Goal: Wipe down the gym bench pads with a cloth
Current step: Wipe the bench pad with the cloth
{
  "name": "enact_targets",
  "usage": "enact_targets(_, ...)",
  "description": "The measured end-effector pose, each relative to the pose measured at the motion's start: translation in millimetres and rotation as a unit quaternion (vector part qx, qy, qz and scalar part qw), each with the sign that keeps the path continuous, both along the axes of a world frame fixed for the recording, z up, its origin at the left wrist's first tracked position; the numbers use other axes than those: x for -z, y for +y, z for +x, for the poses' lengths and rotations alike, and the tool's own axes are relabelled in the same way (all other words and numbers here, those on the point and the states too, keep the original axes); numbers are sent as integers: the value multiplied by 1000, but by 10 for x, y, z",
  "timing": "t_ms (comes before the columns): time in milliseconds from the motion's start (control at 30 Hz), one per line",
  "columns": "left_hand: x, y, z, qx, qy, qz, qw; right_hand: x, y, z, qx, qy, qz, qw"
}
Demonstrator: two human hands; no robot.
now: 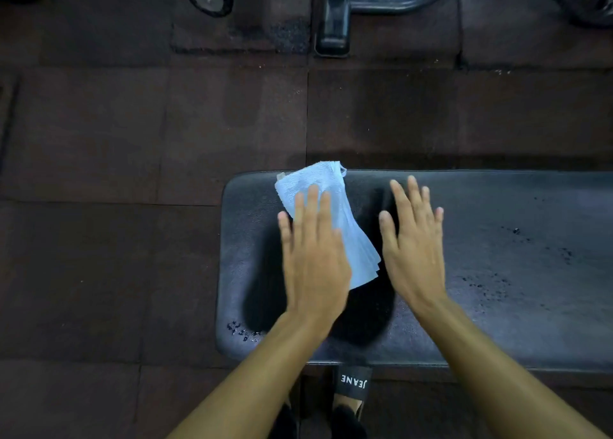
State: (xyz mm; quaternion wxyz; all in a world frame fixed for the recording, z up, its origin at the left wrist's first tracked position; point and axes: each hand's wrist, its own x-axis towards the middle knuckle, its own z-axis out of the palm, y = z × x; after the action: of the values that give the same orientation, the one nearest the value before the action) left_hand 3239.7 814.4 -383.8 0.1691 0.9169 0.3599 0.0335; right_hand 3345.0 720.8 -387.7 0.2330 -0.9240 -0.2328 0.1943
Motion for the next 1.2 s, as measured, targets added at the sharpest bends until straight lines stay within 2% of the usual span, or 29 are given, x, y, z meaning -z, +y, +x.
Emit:
enact_targets(100,145,-87,412,-52,57,31,997,171,-208,80,-47,-10,-90,995)
enact_targets(167,281,-37,473,-67,74,55,993,245,-256,92,-63,-20,-102,993)
enact_targets(233,346,100,397,-41,72,72,994,271,-267,94,-64,-27,-102,992)
enact_targets(367,374,490,29,-5,69,56,996,283,-260,84,-55,-29,-101,993)
enact_targets(500,317,620,-540,-72,86,33,993,307,-265,43,-49,-39,-106,992)
enact_targets(667,247,263,-1170,-147,91,14,985,336,-243,37,-38,-48,-102,993)
enact_targets(833,269,-228,-1271,-76,135,51,987,346,-239,35,-37,-50,-106,992)
enact_targets(933,263,-308,-1103,9,150,75,986,343,-226,56,-36,-51,-109,992)
enact_targets(1067,255,-229,-705,126,122,70,982,324,-211,76,-33,-52,-111,992)
enact_targets(1200,283,55,-233,134,98,72,984,314,-218,75,-37,-47,-123,991)
